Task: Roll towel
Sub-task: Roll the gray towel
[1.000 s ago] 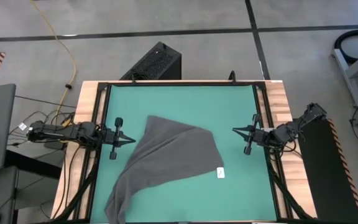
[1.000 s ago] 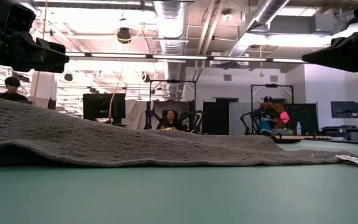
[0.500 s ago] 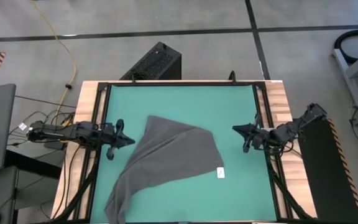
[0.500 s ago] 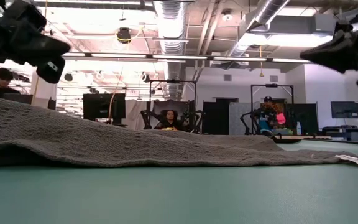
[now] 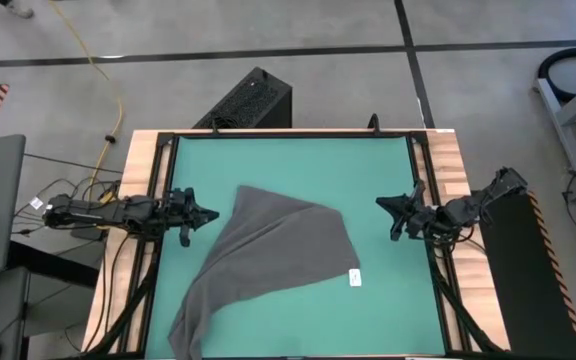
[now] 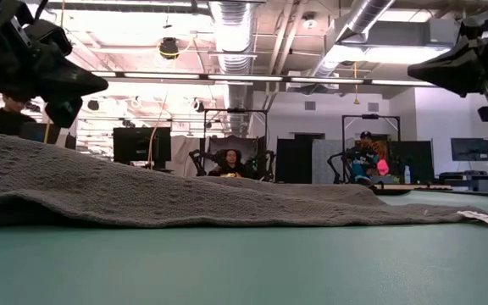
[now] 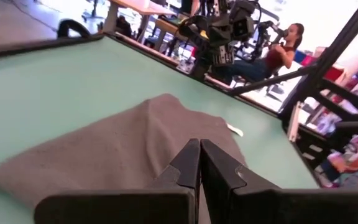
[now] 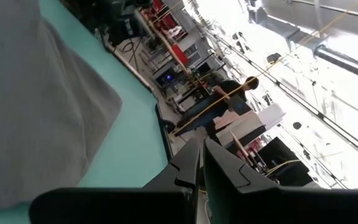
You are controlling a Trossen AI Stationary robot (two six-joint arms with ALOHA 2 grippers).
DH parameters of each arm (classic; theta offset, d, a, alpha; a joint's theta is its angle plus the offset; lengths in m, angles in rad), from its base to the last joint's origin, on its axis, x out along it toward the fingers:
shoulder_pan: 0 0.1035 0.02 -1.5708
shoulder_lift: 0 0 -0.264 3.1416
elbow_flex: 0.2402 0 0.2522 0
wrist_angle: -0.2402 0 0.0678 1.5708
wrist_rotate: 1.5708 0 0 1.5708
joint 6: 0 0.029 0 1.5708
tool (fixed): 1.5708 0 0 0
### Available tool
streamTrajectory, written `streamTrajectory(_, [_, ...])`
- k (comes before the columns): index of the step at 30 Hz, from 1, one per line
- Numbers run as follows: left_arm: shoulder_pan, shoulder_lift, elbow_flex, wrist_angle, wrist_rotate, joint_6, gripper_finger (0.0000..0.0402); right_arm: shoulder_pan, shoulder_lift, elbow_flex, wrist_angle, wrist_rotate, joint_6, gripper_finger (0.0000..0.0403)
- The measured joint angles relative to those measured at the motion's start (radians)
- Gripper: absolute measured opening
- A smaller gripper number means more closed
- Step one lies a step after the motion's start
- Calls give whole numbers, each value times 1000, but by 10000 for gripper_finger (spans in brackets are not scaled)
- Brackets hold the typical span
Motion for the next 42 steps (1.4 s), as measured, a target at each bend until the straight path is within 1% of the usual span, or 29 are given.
streamTrajectory(5, [0,0,0,8,-33,7,0,-9,0,1,-14,2,-4,47])
streamTrajectory(6, [0,0,0,11,-47,11,0,-12,0,1,-11,1,-25,47])
streamTrajectory(9, [0,0,0,35,-60,25,1,-31,0,1,-13,-21,-224,47])
streamTrajectory(11, [0,0,0,46,-54,57,7,-37,0,2,-21,-23,-305,47])
streamTrajectory(14, [0,0,0,70,-52,71,21,-44,0,2,-60,-24,-313,47])
streamTrajectory(18, [0,0,0,75,-76,69,43,-48,0,2,-79,-27,-315,47])
streamTrajectory(20, [0,0,0,75,-67,50,50,-47,0,2,-86,-58,-286,47])
streamTrajectory(21, [0,0,0,74,-56,42,52,-45,0,2,-93,-89,-225,47])
streamTrajectory(22, [0,0,0,72,-45,36,54,-42,0,3,-98,-138,-121,47])
streamTrajectory(24, [0,0,0,72,-36,35,55,-34,0,4,-102,-250,160,47])
streamTrajectory(26, [0,0,0,72,-44,35,55,-25,1,4,-98,-340,438,47])
streamTrajectory(29, [0,0,0,74,-78,4,55,-20,1,2,-66,-400,738,47])
streamTrajectory(31, [0,0,0,75,-90,-15,55,-19,1,2,-10,-445,873,47])
streamTrajectory(33, [-1,0,0,74,-51,-1,55,-19,1,2,36,-498,1043,47])
streamTrajectory(35, [-7,0,0,75,8,12,61,-19,1,2,73,-530,1171,47])
streamTrajectory(37, [-14,0,0,78,36,14,73,-19,0,2,106,-537,1249,47])
streamTrajectory(41, [-36,4,0,143,42,9,107,-28,1,2,112,-513,1251,47])
streamTrajectory(42, [-43,5,1,170,43,10,115,-35,1,2,126,-491,1243,47])
